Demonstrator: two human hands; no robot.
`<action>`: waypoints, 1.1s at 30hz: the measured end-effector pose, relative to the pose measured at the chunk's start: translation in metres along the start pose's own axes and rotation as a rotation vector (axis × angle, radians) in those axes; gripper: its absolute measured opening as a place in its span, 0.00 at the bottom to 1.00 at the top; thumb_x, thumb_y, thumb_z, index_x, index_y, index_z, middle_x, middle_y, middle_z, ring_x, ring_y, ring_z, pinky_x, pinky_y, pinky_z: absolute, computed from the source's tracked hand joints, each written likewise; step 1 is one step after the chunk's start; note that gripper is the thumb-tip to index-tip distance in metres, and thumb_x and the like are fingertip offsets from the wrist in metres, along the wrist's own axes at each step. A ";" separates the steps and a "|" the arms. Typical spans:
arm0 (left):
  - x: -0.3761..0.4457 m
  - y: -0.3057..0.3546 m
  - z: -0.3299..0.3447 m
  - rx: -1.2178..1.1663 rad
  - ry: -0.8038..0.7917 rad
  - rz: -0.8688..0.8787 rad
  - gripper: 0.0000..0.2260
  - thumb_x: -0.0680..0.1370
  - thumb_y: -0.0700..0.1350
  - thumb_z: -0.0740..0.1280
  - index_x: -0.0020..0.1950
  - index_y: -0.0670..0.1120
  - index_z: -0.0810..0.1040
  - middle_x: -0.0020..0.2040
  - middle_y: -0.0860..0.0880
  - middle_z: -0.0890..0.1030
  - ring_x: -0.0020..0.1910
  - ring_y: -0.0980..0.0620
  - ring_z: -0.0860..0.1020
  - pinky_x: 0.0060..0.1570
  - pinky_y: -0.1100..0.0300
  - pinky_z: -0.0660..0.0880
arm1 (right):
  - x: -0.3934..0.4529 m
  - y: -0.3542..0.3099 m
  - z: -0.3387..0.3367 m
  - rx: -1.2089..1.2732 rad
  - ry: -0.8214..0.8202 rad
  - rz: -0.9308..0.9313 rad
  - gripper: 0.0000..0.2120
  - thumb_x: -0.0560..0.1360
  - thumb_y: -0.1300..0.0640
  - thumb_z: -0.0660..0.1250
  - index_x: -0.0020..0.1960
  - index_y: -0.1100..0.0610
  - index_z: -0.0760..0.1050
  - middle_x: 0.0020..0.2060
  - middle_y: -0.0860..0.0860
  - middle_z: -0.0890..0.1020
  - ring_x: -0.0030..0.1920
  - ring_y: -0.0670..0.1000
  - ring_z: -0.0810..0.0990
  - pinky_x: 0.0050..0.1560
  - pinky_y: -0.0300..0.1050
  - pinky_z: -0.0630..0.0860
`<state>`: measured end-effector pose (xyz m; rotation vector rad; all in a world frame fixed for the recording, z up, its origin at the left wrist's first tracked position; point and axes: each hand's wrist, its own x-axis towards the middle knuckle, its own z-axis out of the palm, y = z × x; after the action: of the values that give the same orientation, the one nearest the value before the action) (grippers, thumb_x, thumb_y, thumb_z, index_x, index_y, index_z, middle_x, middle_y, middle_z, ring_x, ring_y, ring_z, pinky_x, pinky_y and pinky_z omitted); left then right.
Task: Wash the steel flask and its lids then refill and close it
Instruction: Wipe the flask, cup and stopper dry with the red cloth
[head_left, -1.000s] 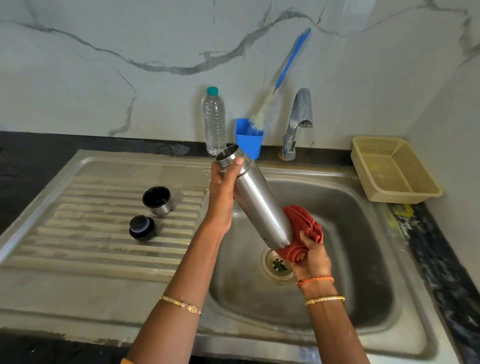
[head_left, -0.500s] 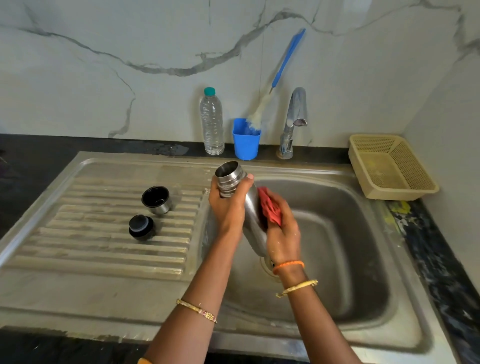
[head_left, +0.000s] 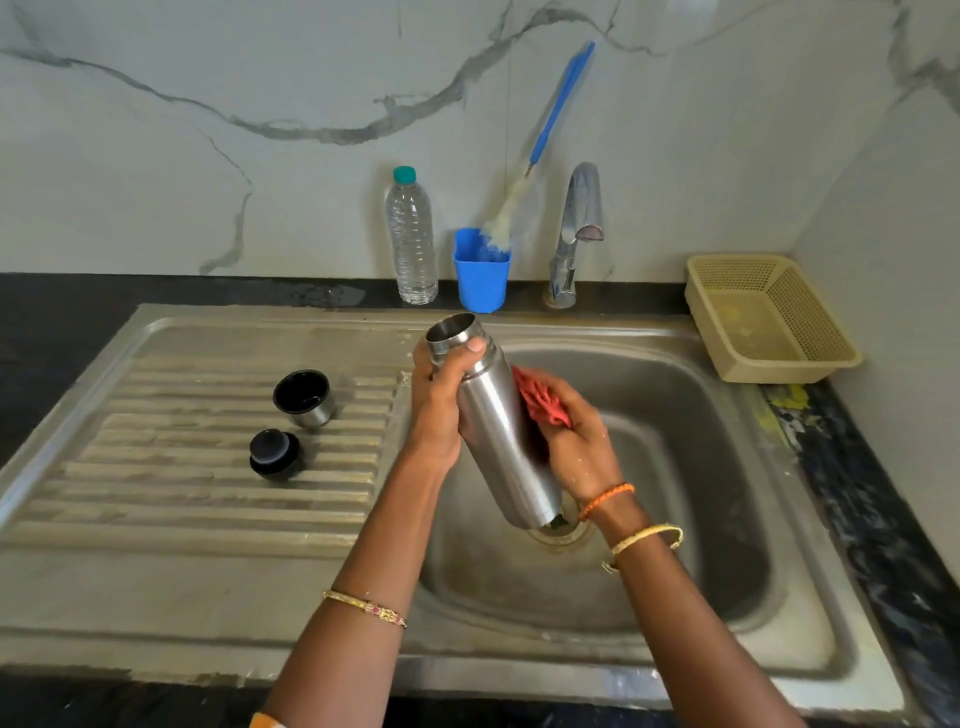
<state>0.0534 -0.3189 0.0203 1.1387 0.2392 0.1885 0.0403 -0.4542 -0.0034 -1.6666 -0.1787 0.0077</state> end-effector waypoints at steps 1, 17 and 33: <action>-0.001 -0.004 0.002 0.033 0.003 0.004 0.43 0.60 0.55 0.75 0.67 0.34 0.67 0.51 0.39 0.78 0.46 0.47 0.80 0.45 0.55 0.77 | 0.004 -0.012 0.005 0.056 0.011 -0.070 0.23 0.75 0.71 0.57 0.63 0.51 0.76 0.59 0.46 0.80 0.61 0.45 0.76 0.66 0.47 0.70; 0.007 0.013 0.003 -0.109 -0.146 0.008 0.23 0.60 0.54 0.71 0.53 0.47 0.78 0.40 0.53 0.83 0.40 0.57 0.80 0.43 0.60 0.77 | -0.011 0.039 -0.031 0.618 0.204 0.714 0.17 0.76 0.72 0.54 0.55 0.58 0.76 0.50 0.56 0.81 0.55 0.63 0.78 0.55 0.68 0.73; -0.012 -0.015 0.012 -0.036 0.363 0.021 0.18 0.70 0.47 0.77 0.53 0.52 0.71 0.46 0.55 0.80 0.44 0.58 0.79 0.52 0.58 0.75 | -0.030 0.024 -0.005 0.223 0.422 0.293 0.17 0.76 0.70 0.60 0.56 0.54 0.78 0.54 0.50 0.82 0.56 0.46 0.79 0.64 0.43 0.71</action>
<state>0.0455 -0.3386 0.0129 1.0664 0.5429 0.4176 0.0142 -0.4645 -0.0293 -1.4235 0.3743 -0.0992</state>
